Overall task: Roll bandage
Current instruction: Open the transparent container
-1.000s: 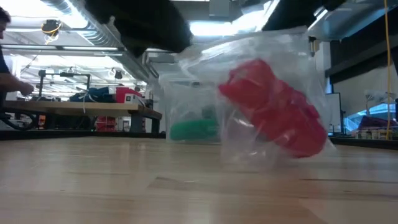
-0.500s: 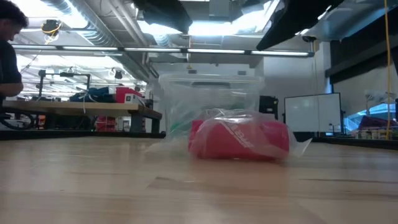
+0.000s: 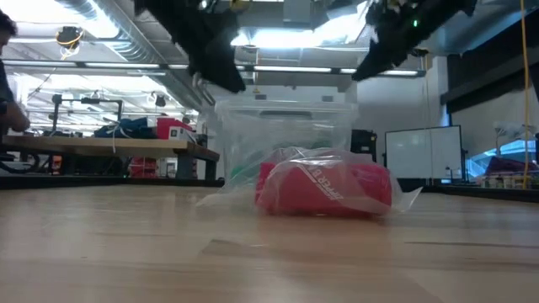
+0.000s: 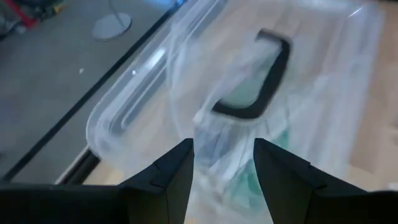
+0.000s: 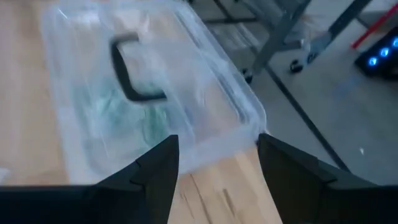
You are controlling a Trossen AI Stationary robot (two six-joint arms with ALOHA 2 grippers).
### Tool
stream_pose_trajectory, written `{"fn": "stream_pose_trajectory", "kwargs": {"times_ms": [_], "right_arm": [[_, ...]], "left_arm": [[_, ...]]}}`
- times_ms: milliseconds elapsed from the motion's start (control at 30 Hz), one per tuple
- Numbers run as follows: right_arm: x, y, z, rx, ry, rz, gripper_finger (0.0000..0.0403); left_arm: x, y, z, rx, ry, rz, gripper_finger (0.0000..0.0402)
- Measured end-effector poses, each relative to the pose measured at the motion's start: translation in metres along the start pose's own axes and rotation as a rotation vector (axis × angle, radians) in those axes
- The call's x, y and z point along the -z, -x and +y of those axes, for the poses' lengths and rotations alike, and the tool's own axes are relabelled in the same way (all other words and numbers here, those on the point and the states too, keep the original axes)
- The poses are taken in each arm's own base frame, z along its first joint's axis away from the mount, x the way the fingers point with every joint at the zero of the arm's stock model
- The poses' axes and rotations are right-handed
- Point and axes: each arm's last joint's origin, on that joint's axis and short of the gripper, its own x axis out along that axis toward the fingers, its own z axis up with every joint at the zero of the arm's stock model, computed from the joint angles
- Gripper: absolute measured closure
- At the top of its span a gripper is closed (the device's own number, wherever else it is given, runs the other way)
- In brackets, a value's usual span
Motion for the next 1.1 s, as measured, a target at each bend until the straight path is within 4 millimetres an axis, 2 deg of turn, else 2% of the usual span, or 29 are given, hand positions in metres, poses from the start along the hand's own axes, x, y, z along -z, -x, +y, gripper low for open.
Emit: {"fn": "stream_pose_trajectory", "kwargs": {"times_ms": [133, 367, 433, 567, 667, 733, 900, 1100], "right_arm": [[0.018, -0.010, -0.015, -0.022, -0.045, 0.032, 0.0180], [0.037, -0.023, -0.013, -0.094, -0.155, -0.020, 0.0180], [0.042, -0.027, -0.012, -0.087, -0.216, -0.023, 0.0180], [0.047, -0.026, -0.017, -0.088, -0.376, -0.097, 0.0180], [0.046, -0.026, -0.019, -0.092, -0.490, -0.153, 0.0180], [0.048, -0.026, -0.019, -0.086, -0.543, -0.145, 0.0180], [0.045, -0.026, -0.020, -0.093, -0.645, -0.167, 0.0180], [0.051, -0.028, -0.024, -0.082, -0.755, -0.118, 0.0180]], "left_arm": [[0.010, -0.004, 0.008, -0.016, 0.027, 0.013, 0.0243], [0.010, 0.012, 0.014, -0.017, 0.061, -0.052, 0.0243], [0.016, 0.018, 0.016, -0.016, 0.084, -0.071, 0.0243], [0.038, 0.026, 0.026, -0.015, 0.195, -0.191, 0.0243], [0.044, 0.038, 0.038, 0.017, 0.323, -0.315, 0.0243], [0.048, 0.042, 0.046, 0.059, 0.392, -0.326, 0.0243], [0.058, 0.035, 0.062, 0.114, 0.519, -0.213, 0.0243], [0.062, 0.019, 0.077, 0.178, 0.563, -0.169, 0.0243]]}}
